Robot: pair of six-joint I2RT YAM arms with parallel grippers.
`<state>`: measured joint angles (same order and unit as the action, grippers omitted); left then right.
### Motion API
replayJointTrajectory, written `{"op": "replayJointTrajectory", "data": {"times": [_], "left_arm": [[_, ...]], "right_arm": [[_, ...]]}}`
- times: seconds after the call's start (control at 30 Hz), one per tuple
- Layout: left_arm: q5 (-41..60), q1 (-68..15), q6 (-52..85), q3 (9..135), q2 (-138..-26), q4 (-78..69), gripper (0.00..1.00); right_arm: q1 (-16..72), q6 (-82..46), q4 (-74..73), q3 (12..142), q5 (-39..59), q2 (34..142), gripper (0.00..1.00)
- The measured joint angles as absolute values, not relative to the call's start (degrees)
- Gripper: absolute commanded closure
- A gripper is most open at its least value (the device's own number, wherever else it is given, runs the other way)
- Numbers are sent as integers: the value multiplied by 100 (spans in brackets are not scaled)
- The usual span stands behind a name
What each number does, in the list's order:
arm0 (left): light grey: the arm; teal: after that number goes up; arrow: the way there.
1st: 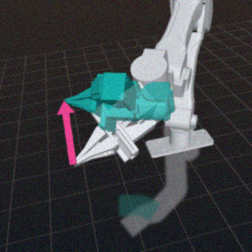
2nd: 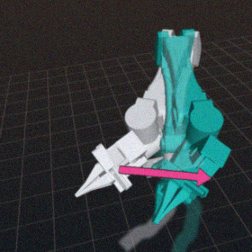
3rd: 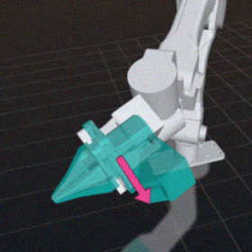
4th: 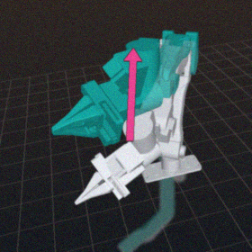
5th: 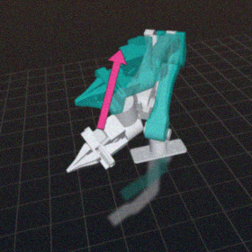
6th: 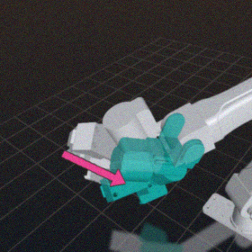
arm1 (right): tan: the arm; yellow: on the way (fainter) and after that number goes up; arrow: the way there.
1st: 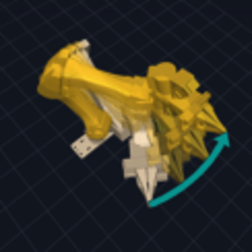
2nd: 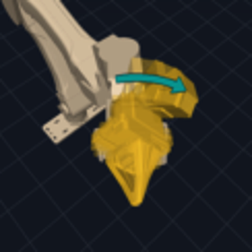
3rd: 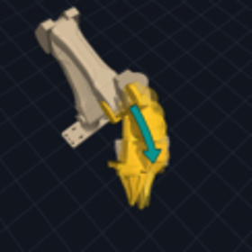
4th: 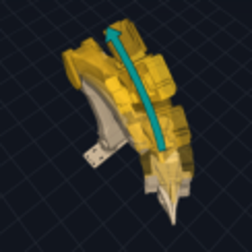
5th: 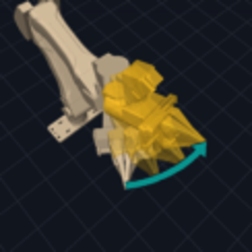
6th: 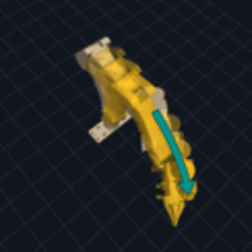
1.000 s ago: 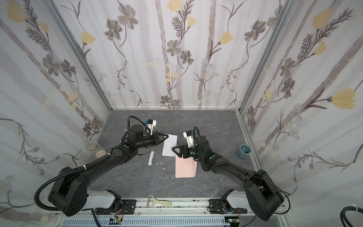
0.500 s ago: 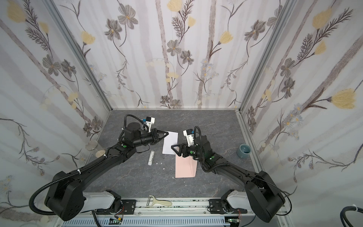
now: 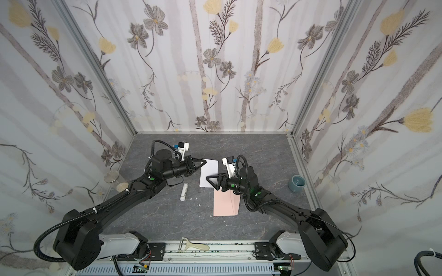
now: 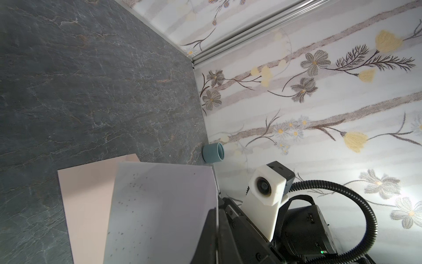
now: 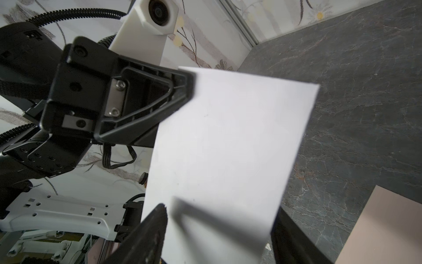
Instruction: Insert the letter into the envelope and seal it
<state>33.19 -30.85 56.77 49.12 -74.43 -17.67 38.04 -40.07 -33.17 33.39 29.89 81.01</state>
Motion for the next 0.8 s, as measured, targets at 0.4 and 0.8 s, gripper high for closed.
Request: {"op": "replayJointTrajectory", "data": {"times": [0.4, 0.8], "left_arm": [[3301, -3146, 5714, 4912, -7609, -2058, 100], [3225, -3151, 5627, 4788, -7686, -2130, 76]], "right_arm": [[3802, -4141, -3612, 3282, 3022, 8077, 54], [3791, -4195, -3590, 3221, 3022, 8001, 80]]}}
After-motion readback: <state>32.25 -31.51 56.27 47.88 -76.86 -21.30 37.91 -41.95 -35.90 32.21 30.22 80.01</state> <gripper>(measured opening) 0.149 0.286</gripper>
